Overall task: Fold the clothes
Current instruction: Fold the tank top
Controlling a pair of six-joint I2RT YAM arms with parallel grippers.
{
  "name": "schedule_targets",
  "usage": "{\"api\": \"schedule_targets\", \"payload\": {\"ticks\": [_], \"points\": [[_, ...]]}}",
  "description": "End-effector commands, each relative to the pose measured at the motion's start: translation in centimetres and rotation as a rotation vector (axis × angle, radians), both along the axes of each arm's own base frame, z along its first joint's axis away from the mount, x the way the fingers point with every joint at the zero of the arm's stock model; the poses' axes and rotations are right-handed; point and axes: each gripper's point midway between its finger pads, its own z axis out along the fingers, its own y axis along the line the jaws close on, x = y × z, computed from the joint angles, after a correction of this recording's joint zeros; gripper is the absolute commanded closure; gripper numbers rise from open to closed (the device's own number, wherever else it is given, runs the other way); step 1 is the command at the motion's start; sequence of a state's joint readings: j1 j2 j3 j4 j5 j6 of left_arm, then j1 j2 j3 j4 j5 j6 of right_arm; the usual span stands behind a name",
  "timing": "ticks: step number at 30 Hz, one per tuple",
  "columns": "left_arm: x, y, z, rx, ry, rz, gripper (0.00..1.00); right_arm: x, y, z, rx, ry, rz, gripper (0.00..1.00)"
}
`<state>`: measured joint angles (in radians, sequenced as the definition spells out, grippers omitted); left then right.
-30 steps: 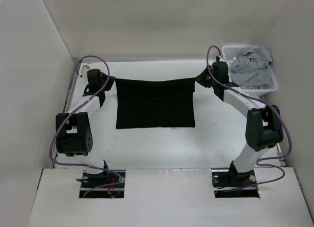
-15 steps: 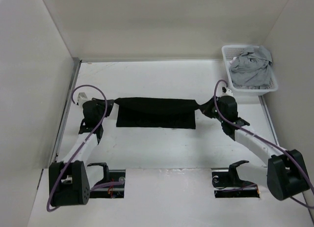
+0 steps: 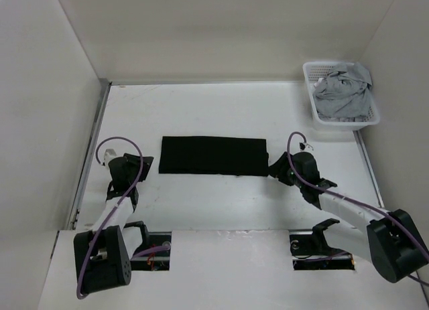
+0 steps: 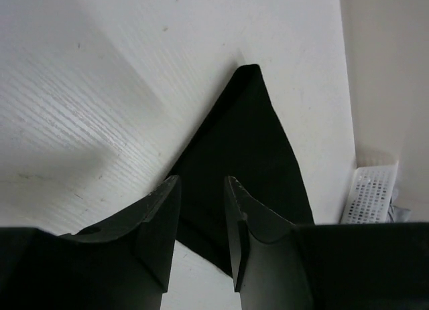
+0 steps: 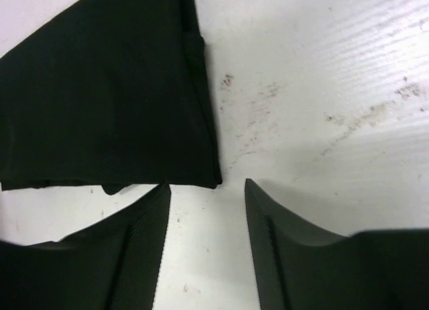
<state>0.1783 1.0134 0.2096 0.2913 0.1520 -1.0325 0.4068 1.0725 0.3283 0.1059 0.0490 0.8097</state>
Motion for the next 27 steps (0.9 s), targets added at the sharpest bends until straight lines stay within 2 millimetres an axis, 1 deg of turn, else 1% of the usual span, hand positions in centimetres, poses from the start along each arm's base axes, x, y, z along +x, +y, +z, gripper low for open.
{"api": "schedule_targets", "payload": {"ticks": [1,3,6,7,9,11,13,14,15,16,17,19,20,22,25,26,27], "points": [[1.3,0.1,3.8,0.023,-0.139,-0.019,0.69,2.4,0.7,3.2,0.042,-0.109,-0.005,0.44],[1.4,-0.6,4.5,0.027,-0.161,-0.034,0.70,3.6,1.1,3.2,0.045,-0.104,0.013,0.40],[1.7,-2.1,5.4,0.053,-0.187,-0.080,0.70,5.4,2.0,2.1,0.076,-0.073,0.044,0.41],[1.8,-2.7,5.6,0.062,-0.194,-0.097,0.70,5.9,2.0,1.5,0.085,-0.058,0.041,0.42],[1.9,-4.1,6.1,0.078,-0.212,-0.133,0.70,6.6,2.2,0.7,0.135,-0.032,0.028,0.53],[2.1,-5.4,6.8,0.104,-0.236,-0.167,0.70,7.1,2.4,0.6,0.181,-0.024,0.020,0.55],[2.4,-6.7,7.5,0.123,-0.263,-0.195,0.70,7.5,2.9,0.1,0.239,0.007,0.032,0.56],[2.6,-7.3,7.9,0.130,-0.278,-0.208,0.70,7.7,3.4,-0.2,0.263,0.028,0.047,0.60],[2.7,-7.7,8.1,0.134,-0.285,-0.214,0.70,7.8,3.6,-0.4,0.280,0.040,0.054,0.65],[3.0,-8.2,8.5,0.137,-0.296,-0.223,0.70,8.0,3.7,-0.8,0.295,0.052,0.050,0.75],[3.2,-8.8,8.9,0.138,-0.310,-0.235,0.70,8.3,3.5,-1.0,0.310,0.052,0.035,0.83],[3.6,-9.6,9.4,0.136,-0.327,-0.256,0.70,8.7,2.8,-0.2,0.332,0.014,0.003,0.92],[3.7,-10.2,9.5,0.134,-0.330,-0.270,0.70,8.8,2.3,0.5,0.324,-0.014,-0.018,0.94],[3.9,-11.5,9.6,0.132,-0.334,-0.307,0.70,8.7,0.9,2.1,0.289,-0.071,-0.063,0.96],[3.8,-14.1,9.7,0.123,-0.344,-0.373,0.70,7.7,-1.4,4.5,0.214,-0.125,-0.125,0.97],[3.6,-15.1,9.7,0.119,-0.347,-0.397,0.70,7.2,-2.3,5.7,0.172,-0.156,-0.143,0.97],[3.5,-15.9,9.7,0.112,-0.348,-0.414,0.70,7.0,-2.7,6.5,0.148,-0.174,-0.147,0.97]]}}
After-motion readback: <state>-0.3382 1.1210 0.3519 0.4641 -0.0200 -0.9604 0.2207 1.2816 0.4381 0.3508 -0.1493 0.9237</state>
